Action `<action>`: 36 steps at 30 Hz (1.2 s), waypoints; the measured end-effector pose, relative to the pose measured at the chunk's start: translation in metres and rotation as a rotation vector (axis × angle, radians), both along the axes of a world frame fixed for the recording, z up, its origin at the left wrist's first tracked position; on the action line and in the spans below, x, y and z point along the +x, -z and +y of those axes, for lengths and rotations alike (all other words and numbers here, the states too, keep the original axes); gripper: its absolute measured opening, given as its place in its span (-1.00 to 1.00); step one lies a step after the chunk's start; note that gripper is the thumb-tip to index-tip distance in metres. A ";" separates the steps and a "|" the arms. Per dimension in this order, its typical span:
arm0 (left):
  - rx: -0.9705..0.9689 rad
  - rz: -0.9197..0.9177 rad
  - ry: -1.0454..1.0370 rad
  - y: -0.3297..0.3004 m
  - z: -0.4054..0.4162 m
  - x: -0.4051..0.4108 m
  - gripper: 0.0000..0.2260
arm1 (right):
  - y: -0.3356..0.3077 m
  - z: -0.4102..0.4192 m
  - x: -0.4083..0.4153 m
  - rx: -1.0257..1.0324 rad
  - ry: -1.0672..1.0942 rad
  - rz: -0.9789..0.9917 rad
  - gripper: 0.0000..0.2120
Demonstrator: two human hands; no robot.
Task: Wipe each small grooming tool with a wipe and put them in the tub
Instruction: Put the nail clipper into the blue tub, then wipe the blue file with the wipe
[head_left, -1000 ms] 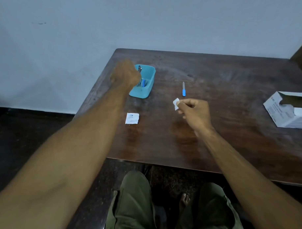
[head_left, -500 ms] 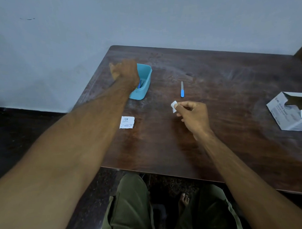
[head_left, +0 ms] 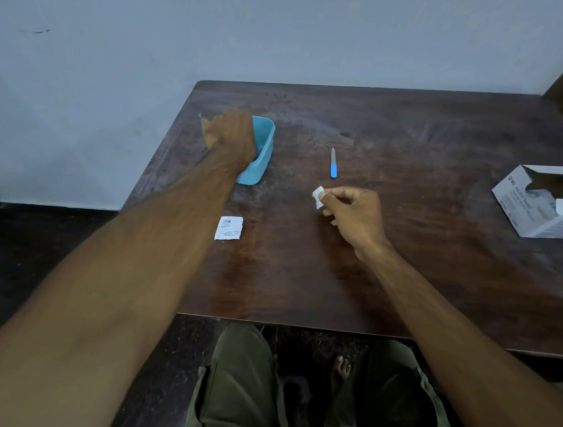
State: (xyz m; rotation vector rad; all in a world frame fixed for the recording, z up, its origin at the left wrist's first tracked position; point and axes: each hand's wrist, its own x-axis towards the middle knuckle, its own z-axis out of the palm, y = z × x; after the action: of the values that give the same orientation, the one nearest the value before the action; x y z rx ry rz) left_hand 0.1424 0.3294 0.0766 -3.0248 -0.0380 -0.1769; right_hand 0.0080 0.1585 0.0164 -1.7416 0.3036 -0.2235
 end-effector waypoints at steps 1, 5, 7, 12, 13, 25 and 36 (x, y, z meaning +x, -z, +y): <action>-0.020 -0.044 0.012 -0.001 -0.002 -0.001 -0.75 | 0.000 -0.001 0.000 0.008 0.004 0.005 -0.88; -0.170 -0.238 0.119 -0.004 -0.031 -0.009 -0.84 | 0.000 -0.004 0.000 0.028 0.030 0.008 -0.88; -0.292 -0.261 0.190 -0.002 -0.055 -0.017 -0.79 | -0.001 -0.007 -0.002 0.051 0.052 0.005 -0.87; -0.435 -0.108 0.226 0.026 -0.101 -0.035 -0.72 | 0.000 -0.021 -0.006 0.069 0.106 0.020 -0.89; -0.433 -0.069 0.213 0.034 -0.105 -0.037 -0.70 | 0.000 -0.025 -0.006 0.072 0.116 0.026 -0.89; -0.391 0.063 0.113 0.045 -0.138 -0.044 -0.71 | 0.008 -0.047 -0.005 0.127 0.157 0.025 -0.87; -0.766 0.166 -0.020 0.050 -0.122 -0.033 -0.80 | 0.011 -0.050 -0.004 0.167 0.183 0.013 -0.84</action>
State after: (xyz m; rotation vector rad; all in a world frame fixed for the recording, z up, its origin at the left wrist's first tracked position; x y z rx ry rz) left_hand 0.1093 0.2075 0.0267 -3.7856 -0.1539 0.1276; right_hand 0.0040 0.1085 0.0056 -1.5511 0.4789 -0.3113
